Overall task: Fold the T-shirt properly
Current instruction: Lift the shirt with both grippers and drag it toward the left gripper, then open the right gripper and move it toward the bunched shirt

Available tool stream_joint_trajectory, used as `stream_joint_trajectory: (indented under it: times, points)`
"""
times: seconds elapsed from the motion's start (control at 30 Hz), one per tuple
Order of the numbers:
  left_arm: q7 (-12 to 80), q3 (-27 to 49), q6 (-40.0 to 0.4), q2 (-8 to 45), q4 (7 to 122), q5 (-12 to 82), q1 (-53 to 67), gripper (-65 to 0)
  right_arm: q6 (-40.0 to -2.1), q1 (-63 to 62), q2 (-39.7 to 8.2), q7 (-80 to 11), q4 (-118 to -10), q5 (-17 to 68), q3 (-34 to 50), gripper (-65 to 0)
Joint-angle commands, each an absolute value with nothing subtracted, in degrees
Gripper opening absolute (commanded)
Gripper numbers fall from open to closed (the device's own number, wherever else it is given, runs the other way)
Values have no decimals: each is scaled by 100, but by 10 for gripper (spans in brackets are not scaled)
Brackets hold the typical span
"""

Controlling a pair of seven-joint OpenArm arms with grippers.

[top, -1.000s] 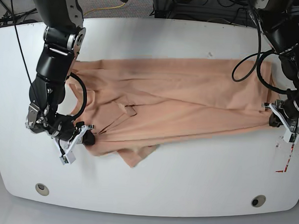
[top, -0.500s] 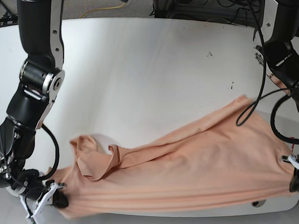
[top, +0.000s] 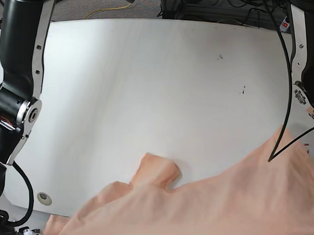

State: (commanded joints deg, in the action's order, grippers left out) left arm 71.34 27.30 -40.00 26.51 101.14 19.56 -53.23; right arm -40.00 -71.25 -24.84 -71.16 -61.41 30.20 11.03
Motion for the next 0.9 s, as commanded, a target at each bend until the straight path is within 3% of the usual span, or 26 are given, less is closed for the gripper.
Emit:
stream_joint_trajectory:
  times: [0.23,0.4,0.7,0.77,0.9]
  points:
    - [7424,2756,-4000,2633,10484,1974,-4637,-646,-4000,-6158,-2818,-7204,-6158,3820,1147,-650]
    - [7424,2756,-4000,2580,10862,1974,-3618,-646,-4000,-5024,-2905,-7169,-6782,4268,1147,-650]
    - [7433,3521,-4000,2475,11319,1974,-1780,-647,-4000,-3442,-2220,-6949,-6985,4233,1411,-639]
    - [7433,3732,-4000,2484,11327,1974,-1429,-647,-4000,-3266,-2097,-6756,-6985,4127,1323,-580]
    - [7407,4286,-4000,2484,11336,1974,-681,-647,-4000,-3037,-1745,-6193,-6985,3776,1059,-384]
